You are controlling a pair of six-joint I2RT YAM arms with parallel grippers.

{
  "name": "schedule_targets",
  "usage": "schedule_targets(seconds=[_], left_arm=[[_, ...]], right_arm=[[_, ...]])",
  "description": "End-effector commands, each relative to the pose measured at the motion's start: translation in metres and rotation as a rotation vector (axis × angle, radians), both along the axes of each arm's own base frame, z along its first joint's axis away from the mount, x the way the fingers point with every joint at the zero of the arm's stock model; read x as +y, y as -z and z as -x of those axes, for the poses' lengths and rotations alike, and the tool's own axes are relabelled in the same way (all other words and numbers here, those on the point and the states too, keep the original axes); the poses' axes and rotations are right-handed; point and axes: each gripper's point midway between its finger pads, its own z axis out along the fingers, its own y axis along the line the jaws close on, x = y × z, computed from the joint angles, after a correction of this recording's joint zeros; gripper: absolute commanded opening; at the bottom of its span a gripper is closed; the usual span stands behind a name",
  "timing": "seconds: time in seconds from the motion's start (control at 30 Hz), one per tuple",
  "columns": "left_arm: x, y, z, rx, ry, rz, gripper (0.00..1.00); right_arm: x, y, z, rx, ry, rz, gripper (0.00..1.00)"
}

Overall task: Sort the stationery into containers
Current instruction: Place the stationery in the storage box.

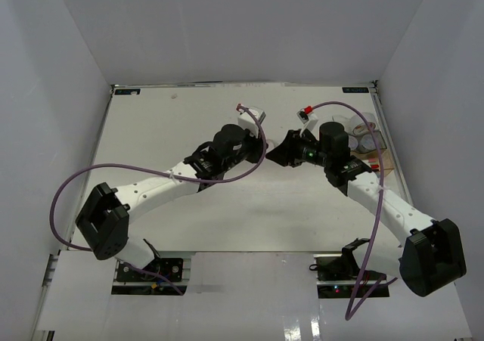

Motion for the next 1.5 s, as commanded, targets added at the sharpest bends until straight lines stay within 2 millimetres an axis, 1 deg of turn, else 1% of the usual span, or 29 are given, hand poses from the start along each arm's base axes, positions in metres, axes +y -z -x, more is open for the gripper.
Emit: schedule_targets(seconds=[0.0, 0.1, 0.2, 0.23, 0.27, 0.33, 0.37, 0.47, 0.5, 0.57, 0.6, 0.67, 0.7, 0.8, 0.83, 0.9, 0.93, 1.0, 1.03, 1.07, 1.13, 1.17, 1.2, 1.23, 1.3, 1.33, 1.4, 1.43, 1.47], left_arm=[[0.005, -0.02, 0.006, -0.033, -0.005, 0.048, 0.08], [0.007, -0.019, 0.01, -0.021, 0.0, 0.058, 0.08], [0.005, -0.015, 0.014, -0.002, 0.013, 0.071, 0.08], [0.004, -0.015, 0.015, 0.001, 0.018, 0.075, 0.08], [0.005, -0.014, 0.016, 0.004, 0.019, 0.074, 0.09], [0.005, -0.013, 0.015, 0.004, 0.016, 0.07, 0.13], [0.006, -0.013, 0.015, 0.003, 0.01, 0.069, 0.22], [0.013, -0.007, 0.011, 0.023, -0.039, 0.048, 0.44], [0.014, -0.008, 0.008, 0.037, -0.064, 0.052, 0.56], [0.024, 0.0, 0.003, 0.058, -0.126, 0.016, 0.7], [0.027, 0.001, 0.002, 0.064, -0.145, 0.01, 0.82], [0.037, 0.001, -0.003, 0.077, -0.192, 0.001, 0.89], [0.041, 0.0, -0.004, 0.084, -0.205, -0.001, 0.91], [0.061, -0.001, -0.014, 0.123, -0.244, -0.016, 0.98], [0.078, -0.001, -0.021, 0.141, -0.274, -0.031, 0.98], [0.096, 0.006, -0.024, 0.186, -0.292, -0.063, 0.98], [0.118, 0.006, -0.032, 0.187, -0.333, -0.074, 0.98], [0.145, 0.012, -0.035, 0.207, -0.383, -0.111, 0.98], [0.166, 0.014, -0.041, 0.213, -0.43, -0.125, 0.98], [0.178, 0.011, -0.041, 0.206, -0.452, -0.134, 0.98], [0.211, 0.019, -0.043, 0.219, -0.525, -0.186, 0.98], [0.222, 0.014, -0.042, 0.203, -0.551, -0.188, 0.98], [0.233, 0.024, -0.04, 0.205, -0.574, -0.212, 0.98], [0.247, 0.025, -0.041, 0.198, -0.613, -0.215, 0.98], [0.259, 0.028, -0.038, 0.18, -0.639, -0.209, 0.98], [0.268, 0.044, -0.037, 0.172, -0.664, -0.232, 0.98], [0.274, 0.059, -0.033, 0.198, -0.661, -0.271, 0.98], [0.273, 0.053, -0.036, 0.198, -0.671, -0.259, 0.98], [0.272, 0.055, -0.036, 0.205, -0.665, -0.256, 0.98]], right_arm=[[0.001, -0.027, -0.008, -0.076, 0.026, -0.031, 0.41], [-0.003, -0.032, -0.008, -0.097, 0.044, -0.032, 0.34], [-0.002, -0.034, -0.007, -0.102, 0.036, -0.039, 0.33], [-0.002, -0.034, -0.007, -0.103, 0.034, -0.04, 0.16], [-0.001, -0.035, -0.006, -0.104, 0.033, -0.041, 0.1], [-0.002, -0.034, -0.006, -0.102, 0.038, -0.036, 0.08], [-0.003, -0.036, -0.006, -0.107, 0.044, -0.035, 0.08], [-0.008, -0.032, -0.008, -0.107, 0.072, -0.009, 0.08], [-0.012, -0.029, -0.011, -0.108, 0.092, 0.007, 0.08], [-0.017, -0.019, -0.013, -0.092, 0.118, 0.047, 0.08], [-0.023, -0.015, -0.019, -0.092, 0.159, 0.071, 0.08], [-0.035, -0.003, -0.025, -0.07, 0.211, 0.116, 0.08], [-0.047, 0.007, -0.03, -0.05, 0.264, 0.167, 0.08], [-0.084, 0.024, -0.047, -0.002, 0.399, 0.285, 0.08], [-0.092, 0.027, -0.052, 0.006, 0.423, 0.307, 0.08], [-0.122, 0.029, -0.067, 0.015, 0.5, 0.354, 0.08], [-0.141, 0.032, -0.076, 0.028, 0.55, 0.373, 0.08], [-0.16, 0.03, -0.085, 0.024, 0.593, 0.395, 0.08], [-0.168, 0.024, -0.092, 0.007, 0.608, 0.407, 0.08], [-0.183, 0.028, -0.1, 0.024, 0.638, 0.417, 0.08], [-0.196, 0.022, -0.112, 0.021, 0.66, 0.422, 0.08], [-0.209, 0.031, -0.119, 0.046, 0.683, 0.444, 0.08], [-0.216, 0.032, -0.124, 0.055, 0.7, 0.455, 0.08], [-0.222, 0.034, -0.128, 0.068, 0.713, 0.463, 0.08], [-0.24, 0.035, -0.144, 0.086, 0.752, 0.466, 0.08], [-0.246, 0.034, -0.155, 0.09, 0.766, 0.466, 0.08], [-0.25, 0.032, -0.165, 0.092, 0.775, 0.47, 0.08], [-0.253, 0.032, -0.171, 0.095, 0.779, 0.474, 0.08], [-0.255, 0.033, -0.18, 0.104, 0.78, 0.479, 0.09]])
